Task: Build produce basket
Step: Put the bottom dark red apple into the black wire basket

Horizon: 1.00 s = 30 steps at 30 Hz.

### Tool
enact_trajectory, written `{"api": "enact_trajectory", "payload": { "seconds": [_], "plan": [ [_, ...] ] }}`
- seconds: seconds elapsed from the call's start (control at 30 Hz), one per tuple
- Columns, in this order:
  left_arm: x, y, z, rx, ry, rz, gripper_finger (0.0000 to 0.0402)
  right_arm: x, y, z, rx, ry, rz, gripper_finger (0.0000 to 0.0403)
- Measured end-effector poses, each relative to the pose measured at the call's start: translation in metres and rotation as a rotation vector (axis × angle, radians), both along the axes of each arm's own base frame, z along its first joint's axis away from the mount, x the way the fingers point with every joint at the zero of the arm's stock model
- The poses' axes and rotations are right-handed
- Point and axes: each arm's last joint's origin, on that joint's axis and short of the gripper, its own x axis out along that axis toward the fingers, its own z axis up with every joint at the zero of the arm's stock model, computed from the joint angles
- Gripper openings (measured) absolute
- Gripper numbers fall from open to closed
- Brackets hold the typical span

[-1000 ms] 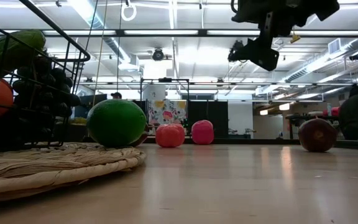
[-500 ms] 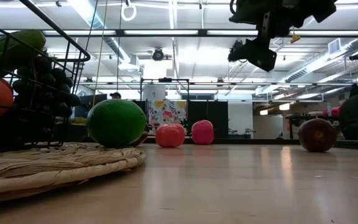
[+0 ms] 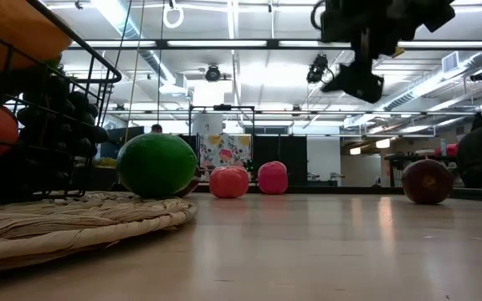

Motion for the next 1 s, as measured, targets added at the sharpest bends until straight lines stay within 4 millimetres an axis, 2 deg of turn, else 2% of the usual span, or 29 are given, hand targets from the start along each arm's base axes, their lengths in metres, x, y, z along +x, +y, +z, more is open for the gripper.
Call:
{"api": "enact_trajectory", "payload": {
  "seconds": [0.17,0.5,0.77,1.0],
  "plan": [
    [0.008,-0.002,0.003,-0.042,-0.069,0.005,0.0318,-0.017,-0.02,-0.012,-0.013,0.213,-0.083,0.0297],
    [0.029,0.014,0.007,-0.064,-0.173,0.029,0.0318,-0.074,-0.062,-0.026,0.0,0.727,-0.383,0.0297],
    [0.054,0.035,0.015,-0.044,-0.316,0.003,0.0318,-0.085,-0.075,-0.027,0.034,0.809,-0.51,0.0298],
    [0.063,0.048,0.019,-0.024,-0.361,-0.003,0.0318,-0.091,-0.08,-0.032,-0.012,0.848,-0.644,0.03]
  ]
}}
